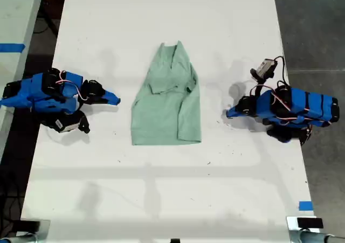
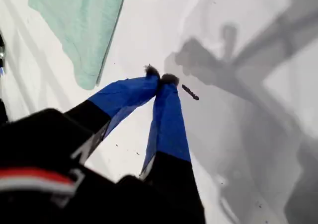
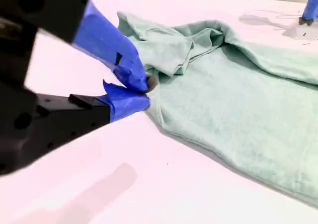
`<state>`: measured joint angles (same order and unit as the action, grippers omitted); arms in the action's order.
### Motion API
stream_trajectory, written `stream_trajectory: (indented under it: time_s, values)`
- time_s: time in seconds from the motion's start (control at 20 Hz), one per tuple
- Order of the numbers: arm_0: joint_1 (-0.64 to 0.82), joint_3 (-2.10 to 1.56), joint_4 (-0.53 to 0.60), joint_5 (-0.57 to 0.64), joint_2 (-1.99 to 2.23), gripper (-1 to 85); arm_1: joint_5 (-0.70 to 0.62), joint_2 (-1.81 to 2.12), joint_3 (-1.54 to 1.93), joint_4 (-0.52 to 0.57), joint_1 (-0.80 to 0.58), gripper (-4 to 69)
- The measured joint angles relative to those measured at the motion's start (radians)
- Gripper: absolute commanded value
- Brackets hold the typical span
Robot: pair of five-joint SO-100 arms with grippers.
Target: Fold t shirt
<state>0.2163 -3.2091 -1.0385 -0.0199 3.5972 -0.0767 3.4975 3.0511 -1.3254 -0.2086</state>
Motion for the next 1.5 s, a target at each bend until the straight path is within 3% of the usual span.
stream_trajectory:
  time_s: [0.15,0.35,0.55,0.7,0.9,0.95,1.0,1.2,1.35,1.5]
  values:
    - [-0.026,0.071,0.008,-0.057,-0.061,0.0,0.000,0.000,0.000,0.000,0.000,1.5]
    - [-0.153,0.583,-0.115,-0.239,-0.834,0.1,0.003,0.000,0.000,0.000,0.000,1.5]
    - [-0.176,1.023,-0.147,-0.235,-1.545,21.7,0.008,0.000,0.000,0.000,0.000,1.5]
    - [-0.172,1.121,-0.127,-0.173,-1.752,24.9,0.008,0.000,0.000,0.000,0.000,1.5]
    - [-0.149,1.190,-0.098,-0.135,-1.896,21.5,0.008,0.000,0.000,0.000,0.000,1.5]
    - [-0.143,1.197,-0.097,-0.132,-1.917,7.6,0.008,0.000,0.000,0.000,0.000,1.5]
    - [-0.135,1.198,-0.092,-0.130,-1.939,2.7,0.008,0.000,0.000,0.000,0.000,1.5]
    - [-0.097,1.233,-0.089,-0.133,-1.999,0.0,0.008,0.000,0.000,0.000,0.000,1.5]
    - [-0.086,1.299,-0.173,-0.133,-2.005,-0.1,0.008,0.000,0.000,0.000,0.000,1.5]
    - [-0.086,1.482,-0.350,-0.132,-2.005,-0.1,0.008,0.000,0.000,0.000,0.000,1.5]
